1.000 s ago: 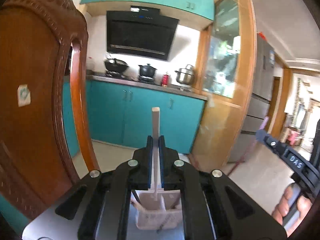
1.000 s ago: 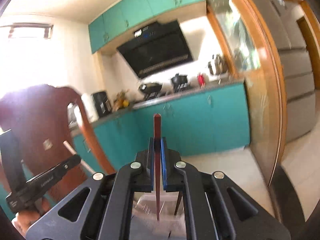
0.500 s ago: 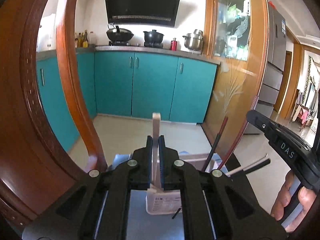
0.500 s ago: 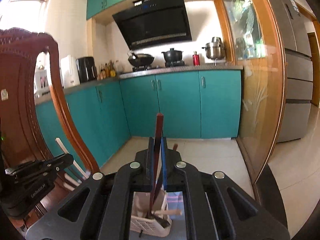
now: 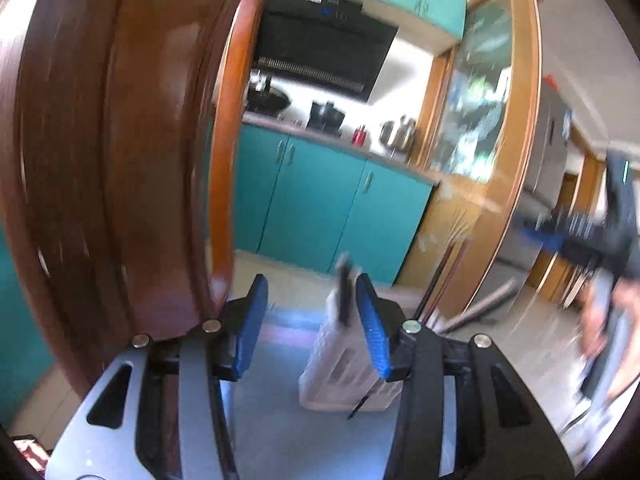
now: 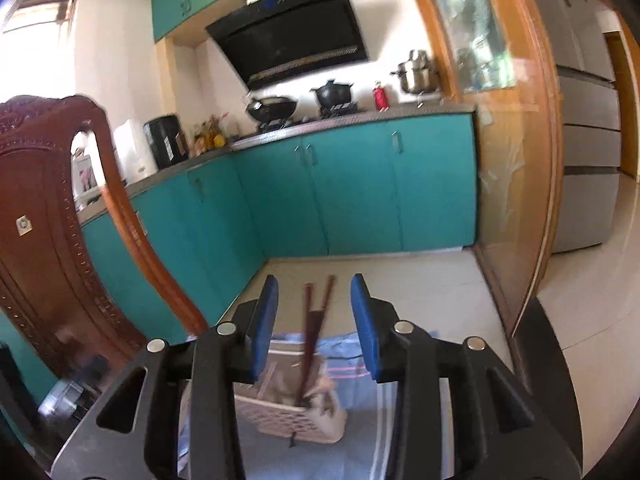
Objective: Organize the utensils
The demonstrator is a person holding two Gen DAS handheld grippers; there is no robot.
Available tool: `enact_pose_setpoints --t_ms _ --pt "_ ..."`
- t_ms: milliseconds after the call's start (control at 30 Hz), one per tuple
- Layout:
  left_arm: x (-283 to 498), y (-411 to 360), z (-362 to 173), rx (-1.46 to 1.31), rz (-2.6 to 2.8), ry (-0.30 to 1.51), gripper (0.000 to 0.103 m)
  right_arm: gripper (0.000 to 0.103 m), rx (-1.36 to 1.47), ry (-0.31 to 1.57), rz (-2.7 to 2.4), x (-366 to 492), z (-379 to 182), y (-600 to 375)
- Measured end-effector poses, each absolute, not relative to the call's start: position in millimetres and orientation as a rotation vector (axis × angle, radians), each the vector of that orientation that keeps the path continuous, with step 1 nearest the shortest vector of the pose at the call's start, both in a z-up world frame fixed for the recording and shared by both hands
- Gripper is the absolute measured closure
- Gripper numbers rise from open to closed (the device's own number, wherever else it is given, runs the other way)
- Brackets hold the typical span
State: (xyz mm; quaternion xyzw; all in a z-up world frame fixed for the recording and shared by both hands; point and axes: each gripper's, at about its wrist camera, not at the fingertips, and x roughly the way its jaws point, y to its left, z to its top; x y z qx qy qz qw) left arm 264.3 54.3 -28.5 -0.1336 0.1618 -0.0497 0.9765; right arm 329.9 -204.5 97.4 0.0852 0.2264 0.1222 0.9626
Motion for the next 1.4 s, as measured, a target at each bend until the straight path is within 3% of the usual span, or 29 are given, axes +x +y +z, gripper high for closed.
enact_pose_setpoints --t_ms 100,200,267,333,500,633,733,1000,1400 --pt "268 48 -56 -0.225 -0.082 0.395 0.057 0.066 0.177 0.491 0.25 329 95 -188" --pt "267 38 -73 -0.129 -0.026 0.433 0.057 0.064 0.121 0.4 0.217 296 83 -178" --pt "261 30 -77 -0.088 -0.038 0.447 0.056 0.039 0.069 0.37 0.208 267 63 -171" --pt "247 23 -75 -0.04 -0.028 0.428 0.041 0.032 0.028 0.359 0.199 239 40 -168" --pt "169 22 -67 -0.059 0.012 0.408 0.018 0.019 -0.022 0.421 0.126 165 -14 -179" --pt "105 16 -59 -0.036 0.025 0.404 0.005 0.01 -0.03 0.45 0.103 116 -21 -193" --pt "68 9 -51 -0.005 0.039 0.394 0.004 0.003 -0.034 0.44 0.085 84 -15 -195" --pt "3 -16 -24 0.067 0.014 0.342 0.004 0.003 -0.024 0.382 0.084 27 11 -192" --pt "-21 -21 -6 0.071 0.011 0.314 0.004 0.003 -0.062 0.326 0.066 -5 26 -182"
